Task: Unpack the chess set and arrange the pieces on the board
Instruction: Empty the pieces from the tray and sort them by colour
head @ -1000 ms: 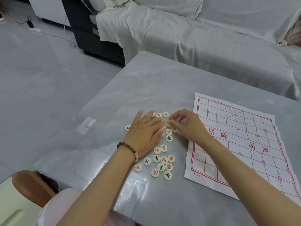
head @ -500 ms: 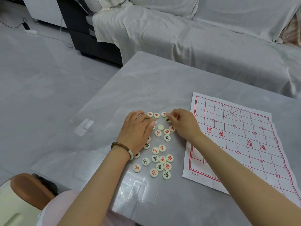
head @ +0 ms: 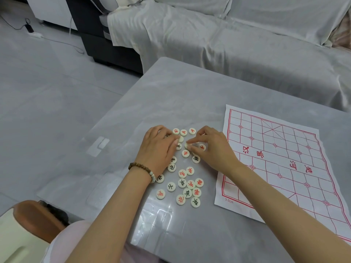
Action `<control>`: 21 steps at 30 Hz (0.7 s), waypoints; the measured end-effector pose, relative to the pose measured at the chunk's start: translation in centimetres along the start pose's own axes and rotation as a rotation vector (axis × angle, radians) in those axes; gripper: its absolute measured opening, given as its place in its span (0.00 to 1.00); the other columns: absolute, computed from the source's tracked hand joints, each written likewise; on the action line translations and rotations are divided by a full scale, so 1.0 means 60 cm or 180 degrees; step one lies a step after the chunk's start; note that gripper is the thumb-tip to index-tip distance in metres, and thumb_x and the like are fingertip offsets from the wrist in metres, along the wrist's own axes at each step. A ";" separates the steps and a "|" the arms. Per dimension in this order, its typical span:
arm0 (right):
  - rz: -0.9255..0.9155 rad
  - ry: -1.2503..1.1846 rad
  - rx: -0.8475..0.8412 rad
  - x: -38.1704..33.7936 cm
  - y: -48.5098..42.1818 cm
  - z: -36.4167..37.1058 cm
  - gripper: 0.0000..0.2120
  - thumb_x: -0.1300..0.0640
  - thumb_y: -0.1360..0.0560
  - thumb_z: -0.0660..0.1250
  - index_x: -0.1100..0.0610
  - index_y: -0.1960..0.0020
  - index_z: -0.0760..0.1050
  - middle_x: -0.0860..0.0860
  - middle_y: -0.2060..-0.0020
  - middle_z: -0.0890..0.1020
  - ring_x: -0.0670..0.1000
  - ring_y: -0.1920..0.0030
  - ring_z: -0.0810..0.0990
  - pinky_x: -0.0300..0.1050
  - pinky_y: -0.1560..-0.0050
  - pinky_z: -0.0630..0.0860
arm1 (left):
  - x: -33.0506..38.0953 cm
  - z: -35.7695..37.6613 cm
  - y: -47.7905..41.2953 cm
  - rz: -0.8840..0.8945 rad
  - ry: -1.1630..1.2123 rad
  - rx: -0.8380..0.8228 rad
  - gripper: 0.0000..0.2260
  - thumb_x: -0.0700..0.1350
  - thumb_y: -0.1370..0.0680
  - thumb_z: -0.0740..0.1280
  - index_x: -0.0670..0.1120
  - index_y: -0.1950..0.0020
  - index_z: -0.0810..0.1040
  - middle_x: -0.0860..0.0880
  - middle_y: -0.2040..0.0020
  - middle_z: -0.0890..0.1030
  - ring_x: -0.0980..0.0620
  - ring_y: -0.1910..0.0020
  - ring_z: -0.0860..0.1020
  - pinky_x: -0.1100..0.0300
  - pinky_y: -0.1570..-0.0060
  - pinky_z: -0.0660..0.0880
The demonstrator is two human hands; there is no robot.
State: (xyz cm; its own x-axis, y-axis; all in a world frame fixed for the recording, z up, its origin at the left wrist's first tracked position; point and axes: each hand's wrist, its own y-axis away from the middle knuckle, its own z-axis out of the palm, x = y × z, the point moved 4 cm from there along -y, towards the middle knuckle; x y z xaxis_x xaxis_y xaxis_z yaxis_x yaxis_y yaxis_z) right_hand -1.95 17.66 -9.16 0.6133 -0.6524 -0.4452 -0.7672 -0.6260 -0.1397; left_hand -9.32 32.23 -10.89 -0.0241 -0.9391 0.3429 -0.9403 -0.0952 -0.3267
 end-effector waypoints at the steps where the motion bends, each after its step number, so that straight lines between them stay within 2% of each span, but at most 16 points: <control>1: 0.0014 -0.0046 0.0012 0.000 -0.003 0.000 0.10 0.48 0.28 0.70 0.48 0.49 0.82 0.47 0.51 0.76 0.43 0.53 0.69 0.43 0.48 0.65 | -0.001 -0.001 -0.001 -0.0016 0.0036 -0.0005 0.21 0.52 0.22 0.48 0.49 0.44 0.79 0.51 0.49 0.76 0.52 0.42 0.68 0.60 0.39 0.57; 4: 0.0092 -0.0104 0.0018 0.001 -0.012 0.002 0.09 0.48 0.27 0.69 0.50 0.51 0.82 0.47 0.53 0.75 0.44 0.53 0.69 0.45 0.47 0.67 | -0.004 -0.002 -0.005 -0.0049 0.0144 -0.0003 0.20 0.53 0.22 0.50 0.49 0.43 0.78 0.52 0.49 0.76 0.51 0.43 0.69 0.59 0.39 0.60; 7: 0.0391 -0.0373 -0.0109 0.008 -0.019 0.007 0.08 0.47 0.27 0.69 0.51 0.55 0.81 0.47 0.54 0.73 0.46 0.52 0.71 0.46 0.47 0.69 | -0.010 0.002 -0.019 -0.0154 0.0195 -0.0096 0.13 0.51 0.21 0.57 0.48 0.42 0.77 0.52 0.47 0.75 0.52 0.40 0.68 0.60 0.37 0.58; 11: 0.0426 -0.0250 -0.0043 0.017 -0.023 0.009 0.09 0.47 0.28 0.70 0.51 0.52 0.77 0.47 0.54 0.71 0.47 0.51 0.71 0.45 0.46 0.68 | -0.014 0.006 -0.029 -0.0213 0.0297 -0.0081 0.11 0.52 0.22 0.61 0.50 0.44 0.78 0.54 0.48 0.75 0.54 0.40 0.66 0.64 0.39 0.54; 14: 0.0427 -0.0431 0.0022 0.020 -0.021 0.008 0.09 0.49 0.28 0.70 0.49 0.49 0.77 0.46 0.55 0.71 0.44 0.53 0.70 0.45 0.46 0.70 | -0.015 0.006 -0.029 -0.0275 0.0358 -0.0065 0.11 0.52 0.22 0.61 0.50 0.44 0.78 0.54 0.48 0.75 0.54 0.40 0.66 0.65 0.40 0.54; 17: 0.0294 -0.0514 0.0059 0.016 -0.019 0.009 0.07 0.50 0.28 0.70 0.46 0.49 0.79 0.45 0.54 0.71 0.45 0.51 0.71 0.48 0.44 0.70 | -0.018 0.003 -0.029 -0.0337 0.0379 -0.0078 0.12 0.51 0.21 0.58 0.49 0.44 0.77 0.54 0.47 0.75 0.54 0.40 0.66 0.65 0.40 0.56; 21: 0.0266 -0.0730 0.0115 0.010 -0.020 0.008 0.09 0.50 0.23 0.64 0.45 0.46 0.80 0.44 0.52 0.71 0.45 0.47 0.71 0.47 0.41 0.69 | -0.023 -0.009 -0.025 -0.0460 0.0547 -0.0029 0.12 0.51 0.20 0.56 0.51 0.42 0.76 0.55 0.45 0.74 0.56 0.39 0.65 0.66 0.42 0.55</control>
State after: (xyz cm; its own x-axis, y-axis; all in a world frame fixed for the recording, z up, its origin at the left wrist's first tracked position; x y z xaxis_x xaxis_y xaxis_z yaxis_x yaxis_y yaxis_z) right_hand -0.75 18.24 -9.69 0.4920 -0.5846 -0.6451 -0.8222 -0.5556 -0.1237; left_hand -8.07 33.84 -10.40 0.0543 -0.8458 0.5308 -0.9411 -0.2210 -0.2558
